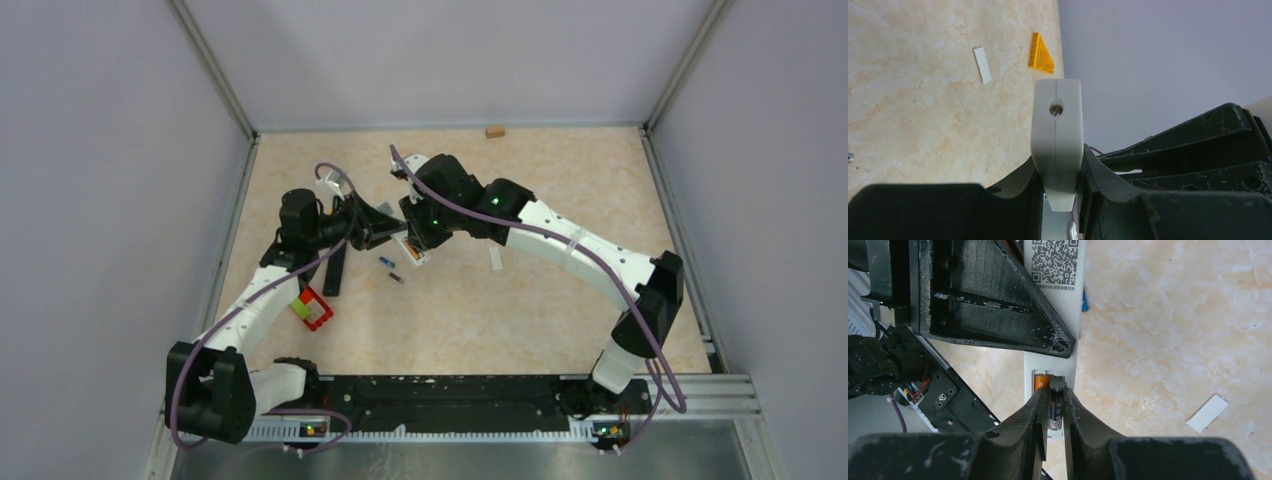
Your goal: Load the batteries into the remote control
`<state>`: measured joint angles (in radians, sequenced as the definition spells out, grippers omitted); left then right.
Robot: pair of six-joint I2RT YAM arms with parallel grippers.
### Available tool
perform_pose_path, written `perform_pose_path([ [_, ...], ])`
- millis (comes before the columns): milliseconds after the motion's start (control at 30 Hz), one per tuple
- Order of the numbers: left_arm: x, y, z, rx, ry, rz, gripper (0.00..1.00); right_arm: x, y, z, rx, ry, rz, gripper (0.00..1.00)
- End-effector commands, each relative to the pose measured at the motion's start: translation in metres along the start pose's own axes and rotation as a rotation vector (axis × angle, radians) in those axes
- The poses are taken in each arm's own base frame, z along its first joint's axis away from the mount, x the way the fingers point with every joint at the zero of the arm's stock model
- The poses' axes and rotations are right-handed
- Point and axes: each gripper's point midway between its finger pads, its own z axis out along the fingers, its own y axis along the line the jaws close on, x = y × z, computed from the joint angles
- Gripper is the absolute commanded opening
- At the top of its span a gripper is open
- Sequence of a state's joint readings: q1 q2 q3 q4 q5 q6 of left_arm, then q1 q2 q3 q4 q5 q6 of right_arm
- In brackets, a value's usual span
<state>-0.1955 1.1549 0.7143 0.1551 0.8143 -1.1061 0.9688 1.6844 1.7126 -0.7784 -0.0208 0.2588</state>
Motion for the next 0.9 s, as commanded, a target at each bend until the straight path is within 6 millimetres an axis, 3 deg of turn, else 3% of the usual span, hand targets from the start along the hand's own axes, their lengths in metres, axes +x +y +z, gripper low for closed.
perform_pose_path([
  [0,-0.009,-0.026,-0.003,0.064,-0.021,0.073,0.00,0.004,0.007,-0.009,-0.012,0.011,0.010,0.19],
  [267,-0.009,-0.025,-0.003,0.066,-0.017,0.085,0.00,0.003,0.008,-0.007,-0.019,0.038,-0.010,0.02],
  [500,-0.008,-0.022,-0.003,0.062,-0.013,0.106,0.00,-0.009,0.009,-0.017,-0.017,-0.012,-0.008,0.00],
  [733,-0.008,-0.020,-0.004,0.041,-0.015,0.152,0.00,-0.009,-0.001,-0.020,0.028,-0.078,0.018,0.29],
  [867,-0.010,-0.008,-0.005,-0.024,-0.026,0.180,0.00,-0.006,0.000,-0.016,0.012,-0.134,0.078,0.40],
])
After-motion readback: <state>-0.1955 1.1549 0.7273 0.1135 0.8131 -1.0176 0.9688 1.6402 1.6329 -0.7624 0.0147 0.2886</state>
